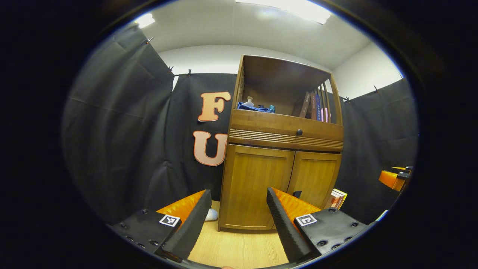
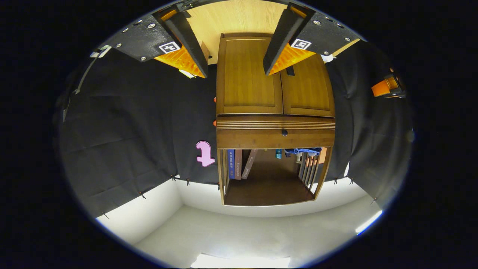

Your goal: Open the right door of the double-door shoe cabinet with the right hand, and open the left door with the left hand.

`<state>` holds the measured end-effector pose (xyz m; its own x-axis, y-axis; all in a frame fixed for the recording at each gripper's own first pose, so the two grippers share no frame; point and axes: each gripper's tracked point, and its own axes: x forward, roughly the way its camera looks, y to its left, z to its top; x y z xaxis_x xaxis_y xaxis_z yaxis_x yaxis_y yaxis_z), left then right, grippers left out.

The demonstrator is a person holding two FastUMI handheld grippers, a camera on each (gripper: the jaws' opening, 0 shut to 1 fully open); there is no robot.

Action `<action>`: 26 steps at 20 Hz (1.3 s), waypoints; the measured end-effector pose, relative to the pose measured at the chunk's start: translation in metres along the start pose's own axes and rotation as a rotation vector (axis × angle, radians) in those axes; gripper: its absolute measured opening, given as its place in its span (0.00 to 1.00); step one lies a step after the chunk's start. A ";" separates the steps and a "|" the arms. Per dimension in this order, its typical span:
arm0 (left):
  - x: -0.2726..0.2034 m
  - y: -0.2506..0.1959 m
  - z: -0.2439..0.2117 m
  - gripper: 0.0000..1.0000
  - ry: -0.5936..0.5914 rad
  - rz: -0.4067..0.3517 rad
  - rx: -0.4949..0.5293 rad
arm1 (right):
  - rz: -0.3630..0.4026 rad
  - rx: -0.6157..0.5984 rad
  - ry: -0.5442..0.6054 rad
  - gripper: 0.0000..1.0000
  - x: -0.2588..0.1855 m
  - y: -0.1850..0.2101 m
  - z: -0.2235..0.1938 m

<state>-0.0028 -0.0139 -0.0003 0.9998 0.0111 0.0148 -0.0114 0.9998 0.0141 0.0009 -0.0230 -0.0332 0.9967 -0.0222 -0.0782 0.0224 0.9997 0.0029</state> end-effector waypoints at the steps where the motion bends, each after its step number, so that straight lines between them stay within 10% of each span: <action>1: 0.000 0.000 -0.001 0.99 0.001 0.000 -0.002 | 0.005 0.002 0.007 0.92 0.004 0.003 -0.005; 26: -0.007 0.073 -0.006 0.94 -0.003 0.171 0.024 | 0.192 0.062 0.272 0.84 0.230 0.137 -0.226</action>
<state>-0.0101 0.0588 -0.0049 0.9832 0.1812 0.0219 -0.1819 0.9827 0.0349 0.2153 0.1101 -0.2763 0.9258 0.1773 -0.3338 -0.1512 0.9831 0.1030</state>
